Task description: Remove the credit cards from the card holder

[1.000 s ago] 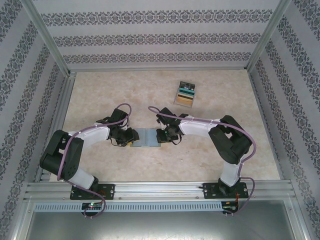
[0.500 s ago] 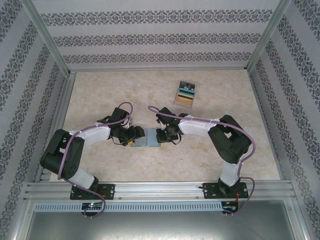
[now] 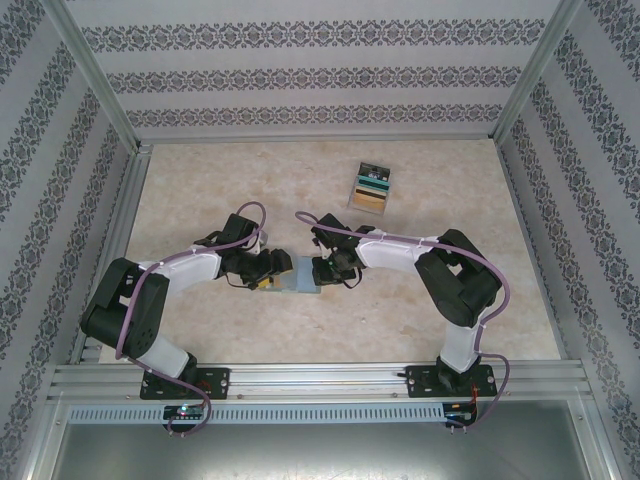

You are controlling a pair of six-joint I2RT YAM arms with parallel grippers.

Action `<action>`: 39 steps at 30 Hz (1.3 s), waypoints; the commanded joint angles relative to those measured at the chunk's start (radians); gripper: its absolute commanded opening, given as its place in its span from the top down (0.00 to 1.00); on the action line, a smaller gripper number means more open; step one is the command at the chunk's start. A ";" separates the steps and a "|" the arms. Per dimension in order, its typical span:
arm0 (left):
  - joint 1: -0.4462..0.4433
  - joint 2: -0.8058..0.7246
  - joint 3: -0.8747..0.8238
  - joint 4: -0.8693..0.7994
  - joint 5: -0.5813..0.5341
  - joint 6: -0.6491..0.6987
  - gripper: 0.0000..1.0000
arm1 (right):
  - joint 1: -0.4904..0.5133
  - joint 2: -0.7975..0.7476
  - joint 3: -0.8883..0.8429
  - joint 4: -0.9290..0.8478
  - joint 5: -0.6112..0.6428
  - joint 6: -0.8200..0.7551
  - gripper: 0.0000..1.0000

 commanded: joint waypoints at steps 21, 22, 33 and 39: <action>-0.014 -0.061 -0.011 -0.022 -0.037 0.018 0.00 | 0.019 0.040 -0.027 0.043 -0.021 0.037 0.81; -0.014 -0.065 -0.009 -0.020 -0.034 0.020 0.00 | 0.018 0.041 -0.028 0.044 -0.021 0.038 0.81; -0.013 -0.073 0.013 -0.053 -0.026 0.047 0.01 | 0.015 0.025 -0.031 0.040 -0.017 0.041 0.79; -0.006 -0.119 0.027 -0.109 -0.078 0.067 0.01 | -0.006 -0.021 -0.036 0.031 0.003 0.046 0.79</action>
